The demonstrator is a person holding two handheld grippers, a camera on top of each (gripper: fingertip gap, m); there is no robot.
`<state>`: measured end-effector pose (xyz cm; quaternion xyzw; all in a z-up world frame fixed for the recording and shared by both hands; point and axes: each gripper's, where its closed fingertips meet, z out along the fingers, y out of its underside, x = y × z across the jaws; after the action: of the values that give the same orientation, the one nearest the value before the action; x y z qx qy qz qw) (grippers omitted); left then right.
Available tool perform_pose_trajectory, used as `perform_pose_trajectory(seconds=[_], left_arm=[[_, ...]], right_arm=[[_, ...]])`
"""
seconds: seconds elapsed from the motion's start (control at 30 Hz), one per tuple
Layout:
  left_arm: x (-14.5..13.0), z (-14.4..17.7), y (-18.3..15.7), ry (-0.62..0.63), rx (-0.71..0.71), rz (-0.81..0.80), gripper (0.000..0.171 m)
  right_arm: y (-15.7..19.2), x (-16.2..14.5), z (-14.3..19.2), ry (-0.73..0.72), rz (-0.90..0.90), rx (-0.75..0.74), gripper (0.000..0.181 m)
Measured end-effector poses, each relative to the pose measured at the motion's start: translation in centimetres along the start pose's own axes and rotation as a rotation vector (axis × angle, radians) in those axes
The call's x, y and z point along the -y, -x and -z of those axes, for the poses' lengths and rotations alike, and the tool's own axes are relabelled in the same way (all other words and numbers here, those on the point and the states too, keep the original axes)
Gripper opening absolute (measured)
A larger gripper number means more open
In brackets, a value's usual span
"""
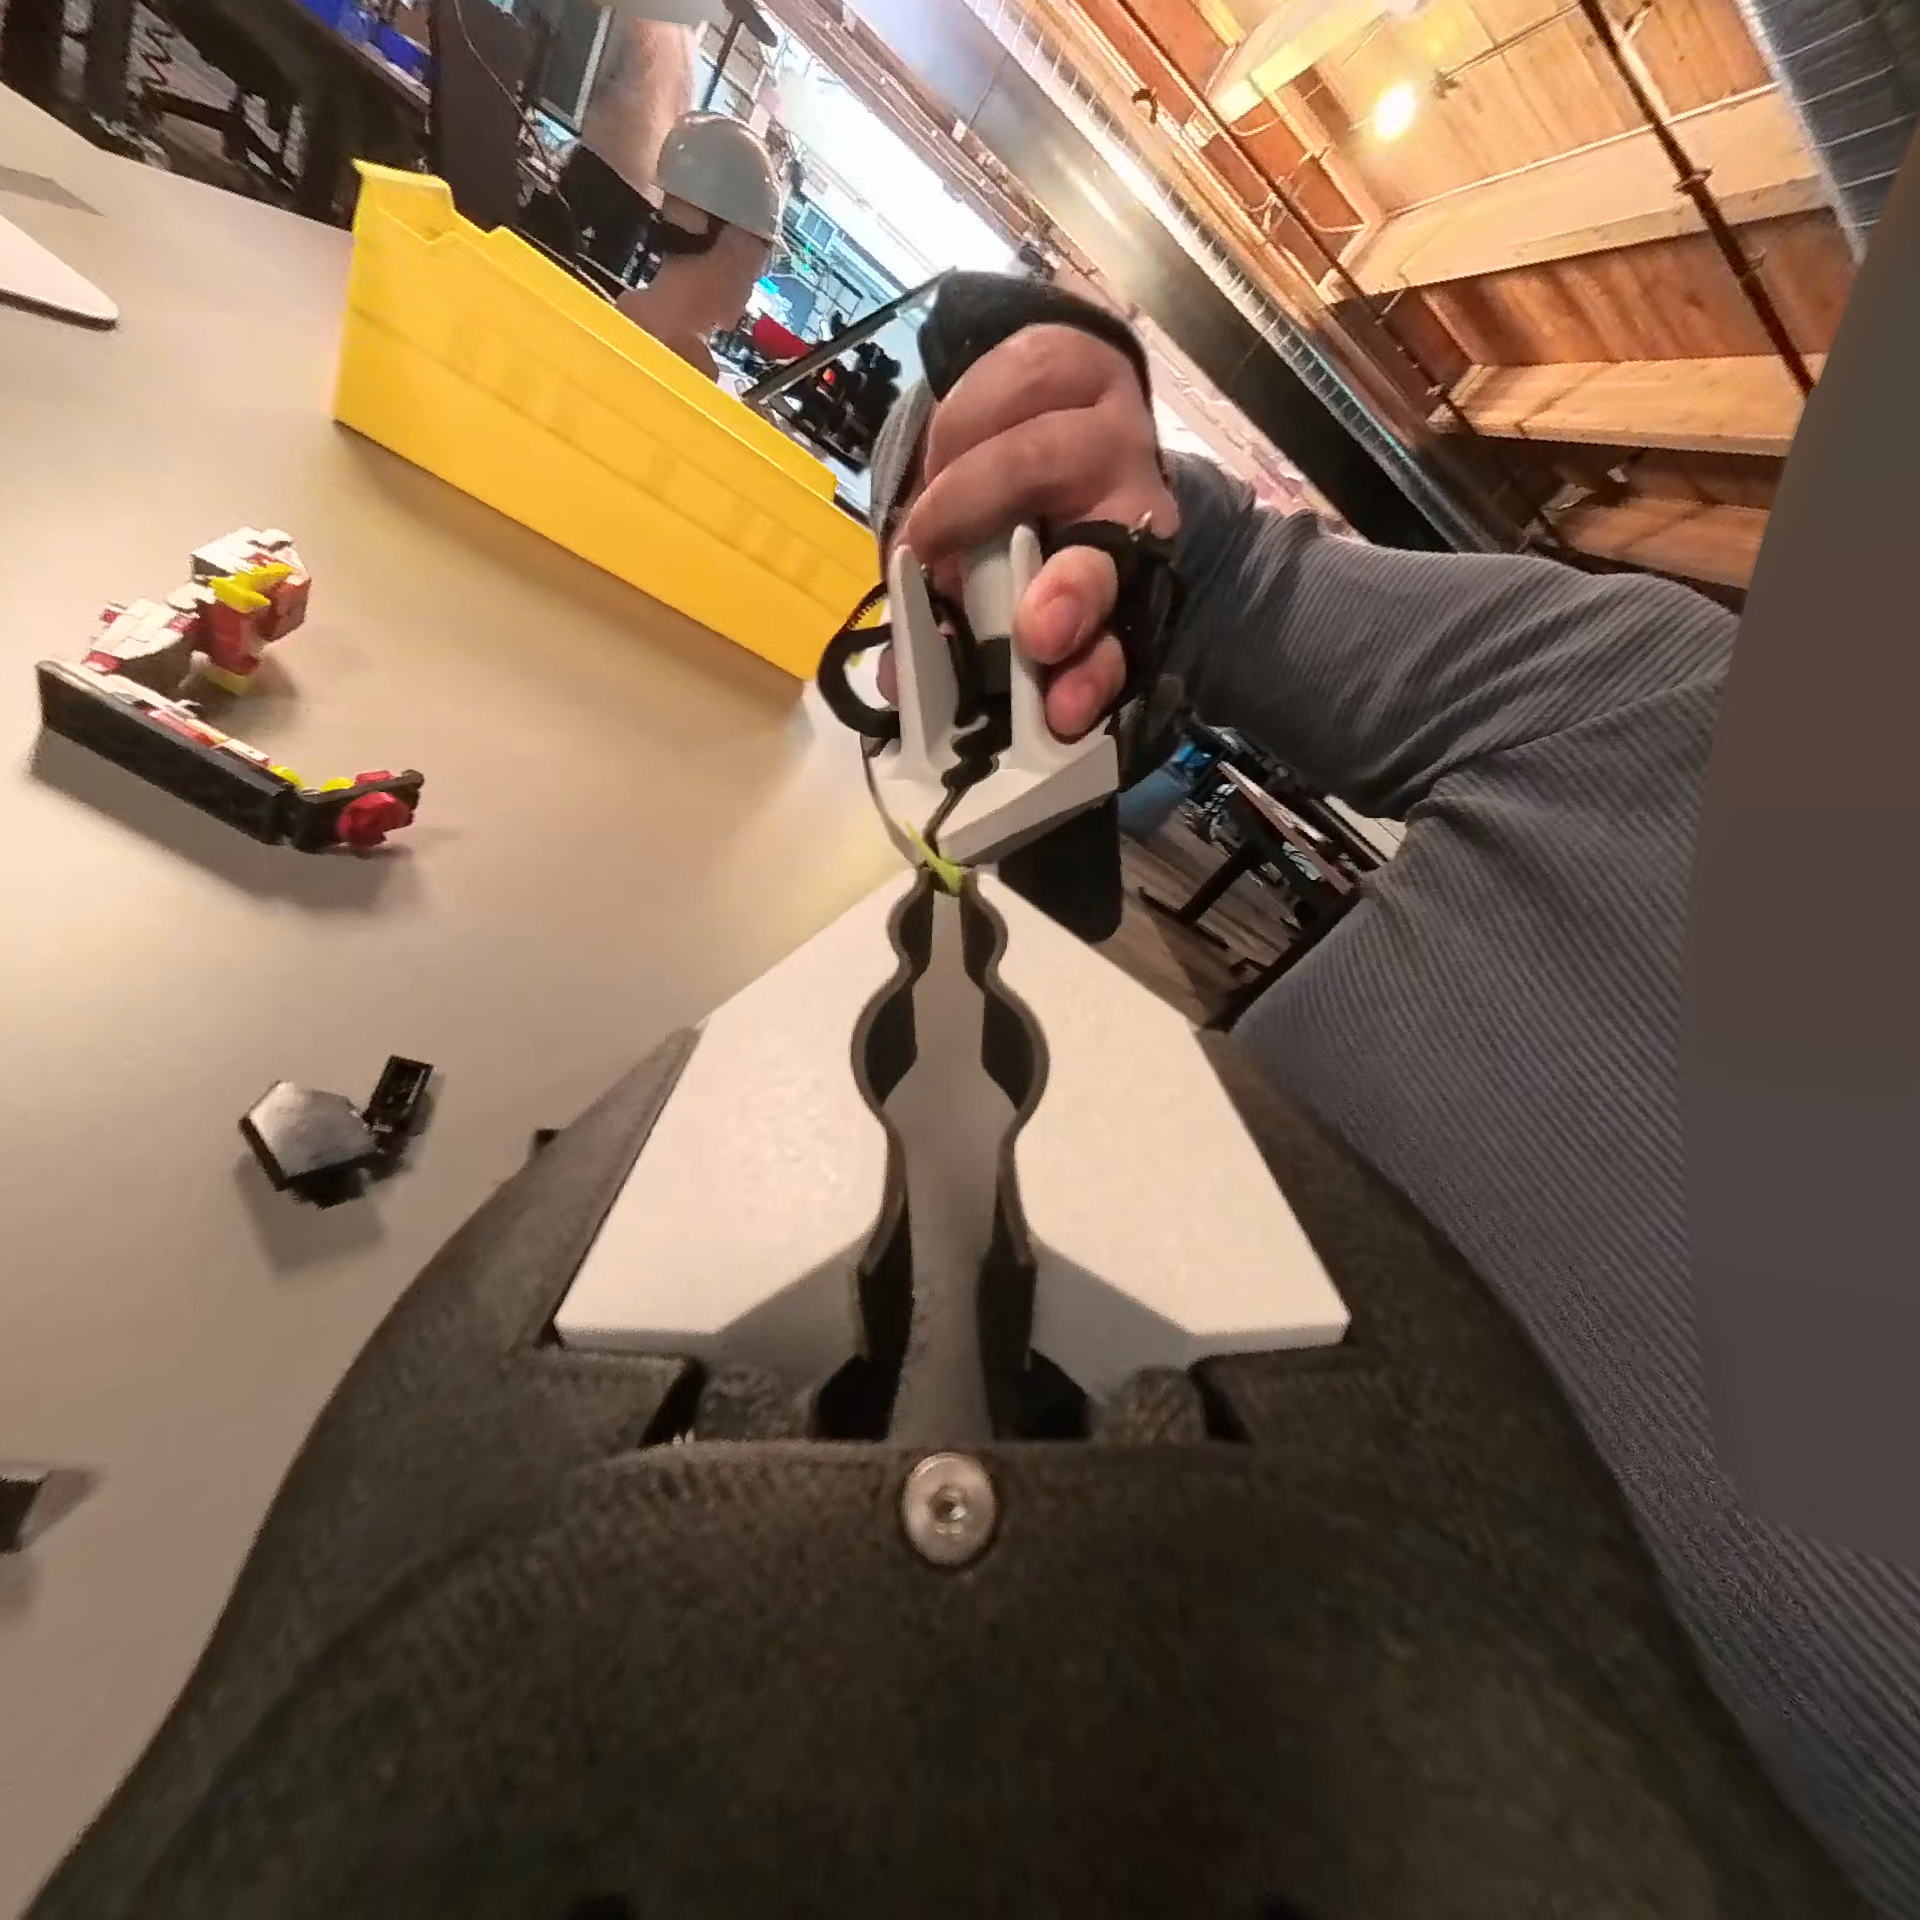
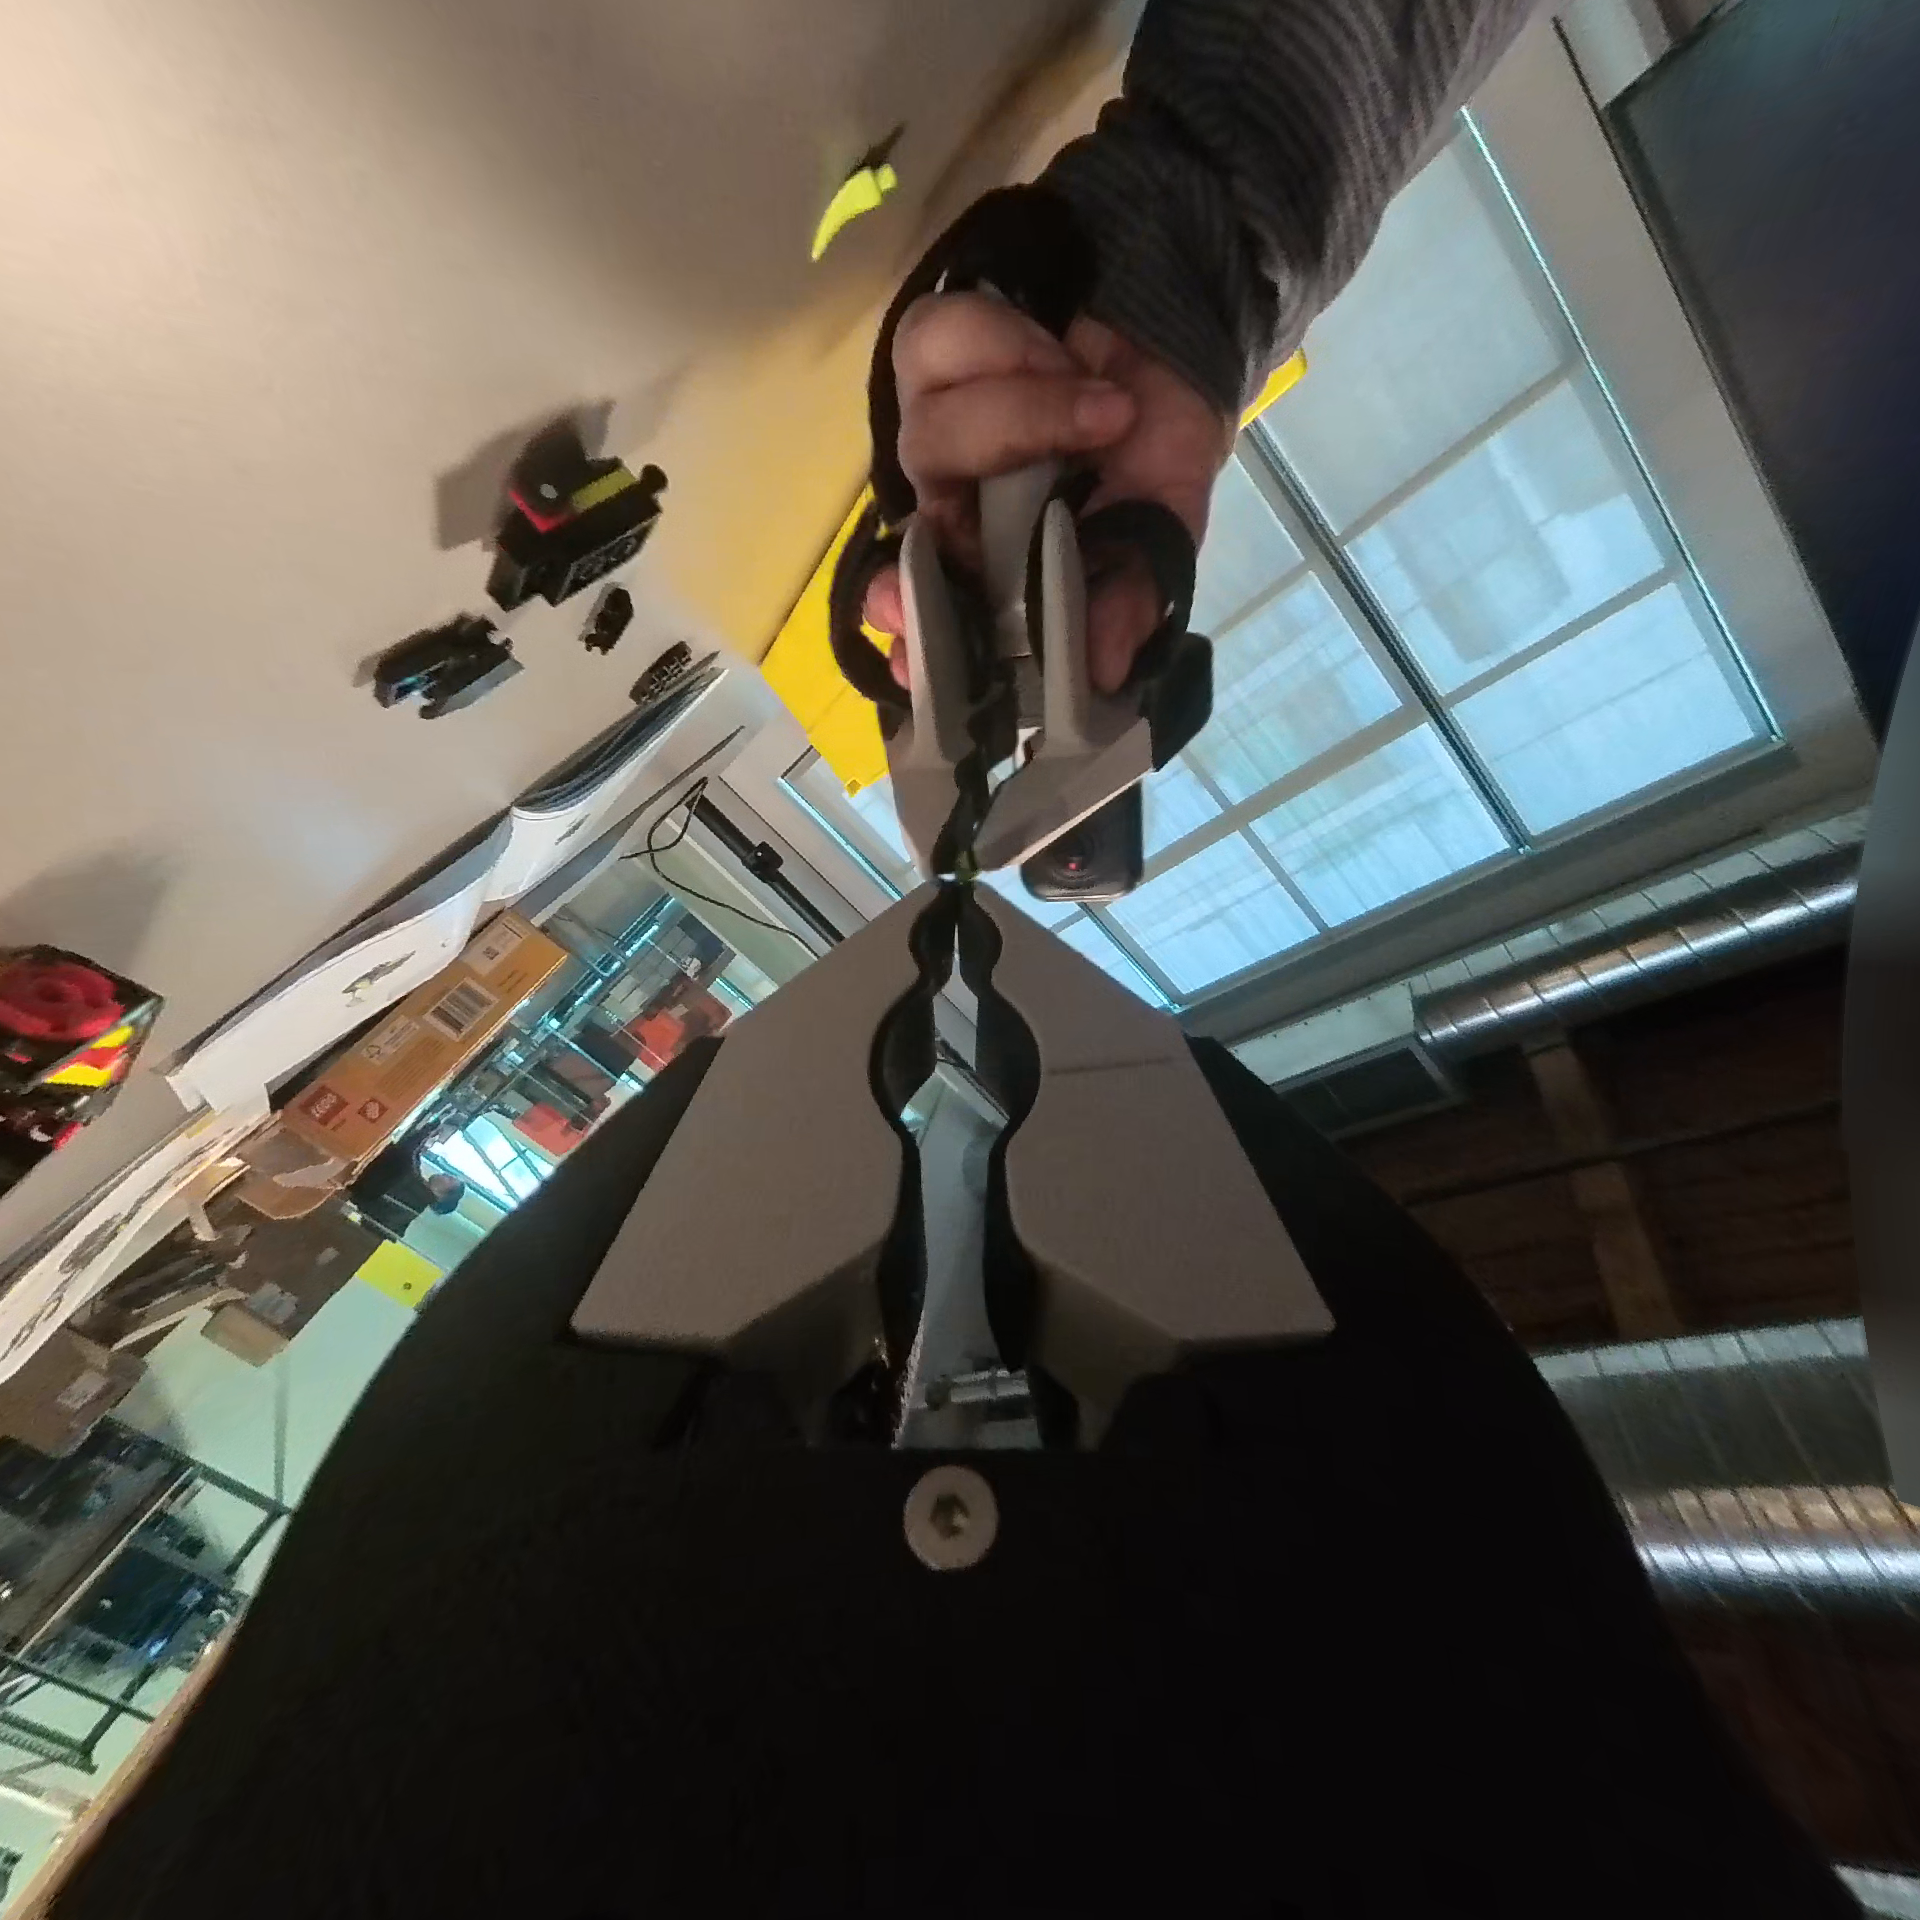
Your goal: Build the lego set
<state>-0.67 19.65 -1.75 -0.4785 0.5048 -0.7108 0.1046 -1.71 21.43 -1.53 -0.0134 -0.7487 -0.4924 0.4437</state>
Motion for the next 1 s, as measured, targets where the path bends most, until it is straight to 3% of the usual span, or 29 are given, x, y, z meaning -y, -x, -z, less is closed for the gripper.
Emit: perform_pose_trajectory(seconds=[0.13, 0.2, 0.27, 0.37, 0.47, 0.53, 0.67, 0.83, 1.0], left_arm=[[0.0, 0.1, 0.8, 0.002, 0.064, -0.030, 0.004], [0.2, 0.4, 1.7, 0.001, 0.156, -0.103, 0.003], [0.6, 0.9, 2.9, 0.008, 0.295, -0.220, 0.003], [1.1, 2.0, 4.7, 0.066, 0.553, -0.468, 0.003], [2.2, 3.2, 5.7, 0.086, 0.780, -0.676, 0.003], [3.3, 4.3, 6.1, 0.087, 0.942, -0.793, 0.003], [4.7, 5.5, 5.7, 0.116, 1.163, -1.010, 0.003], [4.9, 6.0, 6.1, 0.268, 1.363, -1.250, 0.003], [5.0, 5.8, 5.8, 0.424, 1.503, -1.511, 0.002]], right_arm=[[0.6, -0.2, -0.1, 0.017, -0.018, 0.027, 0.000], [1.4, -1.5, -0.4, 0.093, -0.158, 0.079, 0.000], [3.1, -4.0, -0.6, 0.238, -0.492, 0.196, 0.000], [4.6, -5.1, -0.6, 0.349, -1.266, 0.347, 0.000], [2.9, -4.8, -1.2, 0.295, -1.964, 0.333, 0.007], [2.7, -5.2, -1.6, 0.329, -2.232, 0.239, 0.008], [1.7, -4.7, -2.3, 0.334, -2.471, -0.026, 0.008], [1.2, -5.8, -1.8, 0.355, -2.669, -0.380, 0.009], [1.7, -4.8, -2.6, 0.285, -2.947, -0.406, 0.011]])
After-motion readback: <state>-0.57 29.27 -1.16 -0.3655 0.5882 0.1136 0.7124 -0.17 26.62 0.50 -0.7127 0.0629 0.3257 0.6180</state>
